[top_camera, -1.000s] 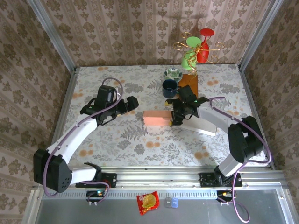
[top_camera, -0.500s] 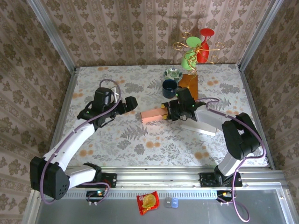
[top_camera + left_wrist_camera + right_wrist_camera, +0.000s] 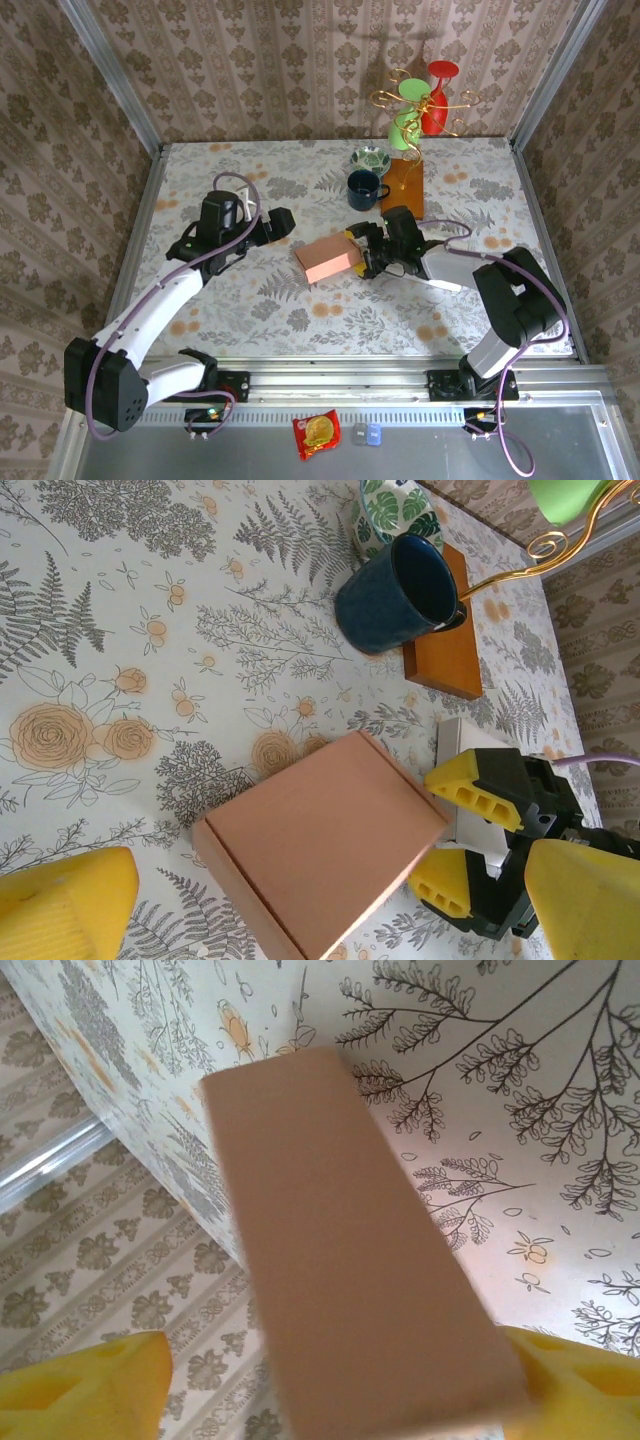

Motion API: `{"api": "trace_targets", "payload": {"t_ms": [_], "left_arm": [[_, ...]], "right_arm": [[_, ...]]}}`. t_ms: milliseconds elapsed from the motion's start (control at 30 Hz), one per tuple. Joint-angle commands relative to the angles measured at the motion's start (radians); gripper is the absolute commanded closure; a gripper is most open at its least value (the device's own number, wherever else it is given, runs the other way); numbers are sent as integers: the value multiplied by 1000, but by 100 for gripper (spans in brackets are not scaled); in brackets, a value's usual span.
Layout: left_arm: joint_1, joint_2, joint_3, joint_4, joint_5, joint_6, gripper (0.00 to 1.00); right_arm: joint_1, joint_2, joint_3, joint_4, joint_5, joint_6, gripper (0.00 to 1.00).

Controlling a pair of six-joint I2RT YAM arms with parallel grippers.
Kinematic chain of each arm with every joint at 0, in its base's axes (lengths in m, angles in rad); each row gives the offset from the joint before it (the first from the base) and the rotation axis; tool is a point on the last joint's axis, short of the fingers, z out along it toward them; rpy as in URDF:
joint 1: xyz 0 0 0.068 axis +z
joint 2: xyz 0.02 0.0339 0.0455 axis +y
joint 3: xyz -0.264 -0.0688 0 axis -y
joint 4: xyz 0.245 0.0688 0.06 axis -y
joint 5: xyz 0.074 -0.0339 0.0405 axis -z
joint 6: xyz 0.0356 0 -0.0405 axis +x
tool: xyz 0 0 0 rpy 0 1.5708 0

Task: Fold the paper box

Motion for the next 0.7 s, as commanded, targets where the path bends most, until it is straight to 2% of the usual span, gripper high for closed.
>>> {"api": "trace_targets", "payload": {"t_ms": [0,167,300,400,533,667], "left_arm": [[11,-21,-6,27,17,22,0],[23,-26,6,9,16,24,0],[36,-36,9,5,19,27,0],[45,-62,-4,25,8,42,0],[47,-125,-31,15,-136,70,0],[51,-210,-81,-5,-314,89,0]], "right_arm": [[-2,-29,73,-163,-29,-74,10],[-9,-86,158,-532,-9,-183,3],[-33,-174,208,-683,59,-301,0],[-75,-271,257,-735,137,-465,0],[-162,-418,310,-853,281,-746,0],[-203,-530,371,-978,569,-982,0]]}}
